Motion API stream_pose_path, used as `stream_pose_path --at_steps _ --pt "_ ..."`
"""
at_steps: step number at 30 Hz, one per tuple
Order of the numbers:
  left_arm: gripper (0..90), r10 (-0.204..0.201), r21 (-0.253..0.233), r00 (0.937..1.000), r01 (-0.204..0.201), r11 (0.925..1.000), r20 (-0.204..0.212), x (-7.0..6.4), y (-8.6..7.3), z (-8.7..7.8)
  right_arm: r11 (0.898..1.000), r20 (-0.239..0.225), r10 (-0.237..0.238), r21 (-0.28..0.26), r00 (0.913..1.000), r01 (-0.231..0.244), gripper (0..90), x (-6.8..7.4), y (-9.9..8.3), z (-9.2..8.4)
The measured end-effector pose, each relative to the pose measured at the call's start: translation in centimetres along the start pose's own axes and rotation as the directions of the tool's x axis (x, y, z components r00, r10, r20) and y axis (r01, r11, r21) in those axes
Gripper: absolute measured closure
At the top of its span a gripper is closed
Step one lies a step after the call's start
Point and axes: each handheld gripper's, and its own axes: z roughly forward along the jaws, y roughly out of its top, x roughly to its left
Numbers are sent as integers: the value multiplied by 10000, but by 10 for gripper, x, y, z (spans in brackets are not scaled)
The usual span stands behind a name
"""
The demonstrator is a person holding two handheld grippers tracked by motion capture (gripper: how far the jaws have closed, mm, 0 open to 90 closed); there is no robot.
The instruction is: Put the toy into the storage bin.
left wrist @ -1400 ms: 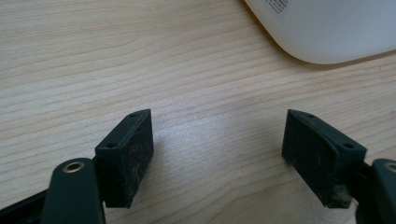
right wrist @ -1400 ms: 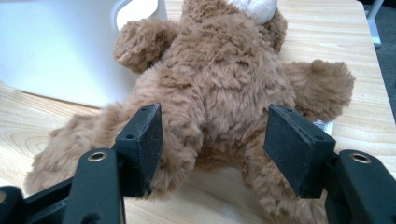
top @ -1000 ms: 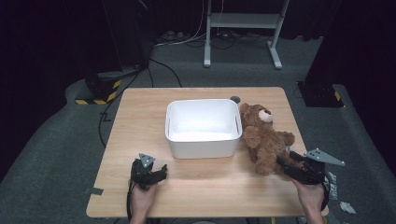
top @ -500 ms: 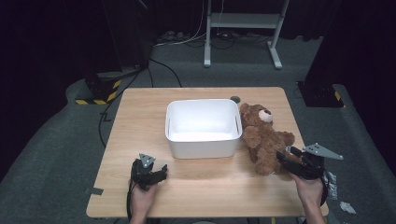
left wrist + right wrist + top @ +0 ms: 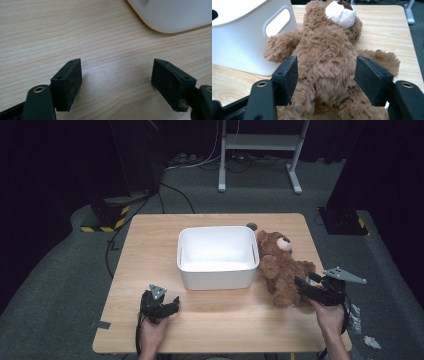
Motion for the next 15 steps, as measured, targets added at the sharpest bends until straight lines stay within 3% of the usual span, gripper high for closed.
stream_pose_path --at_steps 12,15 --pt "249 -33 -5 10000 33 10000 17 0 0 0 10000 -136 -92 -31 9999 92 357 6 9 8" --pt "250 -42 -19 10000 42 10000 -16 -1 0 0 9993 -165 -135 -340 9998 129 363 8 12 7"
